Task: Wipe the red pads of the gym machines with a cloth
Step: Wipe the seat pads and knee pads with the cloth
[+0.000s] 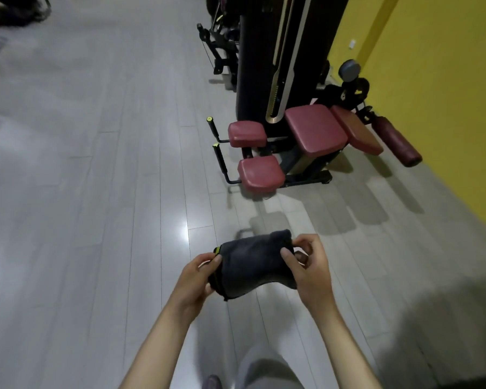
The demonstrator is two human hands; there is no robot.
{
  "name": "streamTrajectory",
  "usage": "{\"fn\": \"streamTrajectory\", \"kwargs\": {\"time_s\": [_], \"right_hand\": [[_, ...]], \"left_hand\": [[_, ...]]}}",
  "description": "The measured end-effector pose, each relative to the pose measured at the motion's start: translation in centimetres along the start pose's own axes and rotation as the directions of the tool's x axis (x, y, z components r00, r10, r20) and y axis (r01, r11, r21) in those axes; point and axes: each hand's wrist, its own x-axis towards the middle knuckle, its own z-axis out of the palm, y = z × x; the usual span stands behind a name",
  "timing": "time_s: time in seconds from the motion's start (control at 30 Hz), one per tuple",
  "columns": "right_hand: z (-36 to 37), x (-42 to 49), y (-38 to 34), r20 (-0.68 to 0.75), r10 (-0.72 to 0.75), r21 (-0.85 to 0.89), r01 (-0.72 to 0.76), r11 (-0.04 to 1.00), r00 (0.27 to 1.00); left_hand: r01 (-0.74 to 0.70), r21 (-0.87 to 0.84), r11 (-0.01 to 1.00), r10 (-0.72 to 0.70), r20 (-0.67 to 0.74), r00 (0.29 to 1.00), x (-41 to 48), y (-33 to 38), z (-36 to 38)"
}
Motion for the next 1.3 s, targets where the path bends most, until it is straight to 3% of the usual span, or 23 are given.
{"fn": "streamTrajectory", "kwargs": {"time_s": [0.07, 0.17, 0.27, 0.43, 0.57, 0.67, 0.87, 1.03, 1.17, 1.23, 1.3], "right_hand": [[0.4, 4.3, 0.3, -0.060, -0.001, -0.025, 0.000, 1.000, 0.998], [1.3, 10.5, 1.3, -0.117, 0.014, -0.081, -0.024, 0.996, 0.993], [3.1, 18.1, 2.2, -0.079, -0.024, -0.140, 0.012, 0.990, 0.997], [6.0, 30.6, 1.9, 0.185, -0.007, -0.122, 0.030, 0.992, 0.983], [8.4, 39.1, 1.4, 0.445, 0.027, -0.072, 0.006, 0.997, 0.895], [11.0, 44.6, 1.8, 0.495, 0.062, -0.189, 0.038, 0.981, 0.867], [16.8, 53.1, 2.0, 0.285, 0.073, -0.457, 0.069, 0.887, 0.956], [19.2, 60.1, 1.4, 0.192, 0.070, -0.589, 0.058, 0.806, 0.979], [19.1, 65.0, 1.3, 0.092, 0.098, -0.740, 0.002, 0.673, 0.991], [18.4, 67.3, 1.7, 0.009, 0.146, -0.648, -0.105, 0.755, 0.989], [17.3, 69.7, 2.5, -0.046, 0.242, -0.420, -0.238, 0.876, 0.969]], "left_hand": [[-0.072, 0.033, 0.997, 0.072, -0.005, 0.997, 3.3, 3.1, 1.3], [-0.215, 0.217, 0.952, 0.217, 0.014, 0.976, 8.0, 7.3, 3.1], [-0.335, 0.311, 0.889, 0.346, 0.020, 0.938, 13.6, 11.7, 4.8], [-0.483, 0.437, 0.759, 0.507, 0.071, 0.859, 20.1, 19.2, 6.3], [-0.443, 0.489, 0.752, 0.438, 0.131, 0.889, 25.4, 24.4, 5.2], [-0.430, 0.586, 0.687, 0.405, 0.182, 0.896, 30.3, 27.1, 4.0], [-0.394, 0.694, 0.602, 0.368, 0.197, 0.909, 42.0, 31.8, 3.5], [-0.467, 0.809, 0.357, 0.362, 0.341, 0.867, 52.3, 37.0, 5.0], [-0.516, 0.830, 0.211, 0.355, 0.427, 0.832, 58.6, 40.7, 7.3], [-0.535, 0.841, 0.076, 0.346, 0.481, 0.805, 61.7, 42.3, 8.8], [-0.614, 0.789, 0.002, 0.271, 0.591, 0.760, 64.8, 44.0, 10.6]]}}
